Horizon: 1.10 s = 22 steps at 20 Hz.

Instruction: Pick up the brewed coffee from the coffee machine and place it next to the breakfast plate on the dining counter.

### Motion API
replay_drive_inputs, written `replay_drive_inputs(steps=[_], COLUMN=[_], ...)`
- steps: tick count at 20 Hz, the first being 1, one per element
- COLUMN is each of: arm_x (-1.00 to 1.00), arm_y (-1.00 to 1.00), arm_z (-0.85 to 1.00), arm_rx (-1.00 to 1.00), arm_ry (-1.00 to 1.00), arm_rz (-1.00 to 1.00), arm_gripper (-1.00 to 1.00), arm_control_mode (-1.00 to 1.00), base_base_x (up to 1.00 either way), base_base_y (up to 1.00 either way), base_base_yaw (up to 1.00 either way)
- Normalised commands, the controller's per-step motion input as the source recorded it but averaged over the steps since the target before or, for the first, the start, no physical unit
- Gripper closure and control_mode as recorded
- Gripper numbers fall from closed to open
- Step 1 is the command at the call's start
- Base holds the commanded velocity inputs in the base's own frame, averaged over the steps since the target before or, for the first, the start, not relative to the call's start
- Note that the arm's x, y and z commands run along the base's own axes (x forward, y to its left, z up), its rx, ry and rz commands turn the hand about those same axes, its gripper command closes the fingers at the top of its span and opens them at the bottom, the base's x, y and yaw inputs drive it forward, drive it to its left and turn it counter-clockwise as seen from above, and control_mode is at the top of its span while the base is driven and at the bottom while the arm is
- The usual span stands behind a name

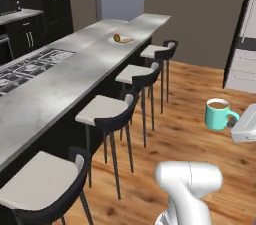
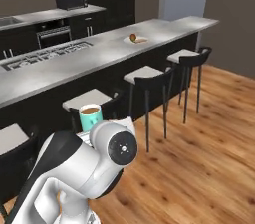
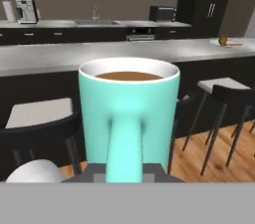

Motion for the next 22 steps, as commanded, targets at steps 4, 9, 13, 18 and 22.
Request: replay_drive_inputs(steps=[4, 9, 13, 18, 22], arm_x=[0.00, 0.00, 0.00, 0.00, 0.00], arm_y=[0.00, 0.00, 0.00, 0.00, 0.00], arm_z=[0.00, 0.00, 0.00, 0.00, 0.00], arm_rx=[0.00, 0.00, 0.00, 0.00, 0.00], arm_ry=[0.00, 0.00, 0.00, 0.00, 0.00], arm_rz=[0.00, 0.00, 0.00, 0.00, 0.00], arm_gripper=[1.00, 1.00, 1.00, 1.00, 1.00], arm_control_mode=[1.00, 1.00, 1.00, 1.00, 1.00], base_base_x=[0.76, 0.69, 0.68, 0.63, 0.56], base_base_y=[-0.89, -0.91, -0.91, -0.95, -0.97], base_base_yaw=[0.39, 0.39, 0.39, 0.38, 0.38])
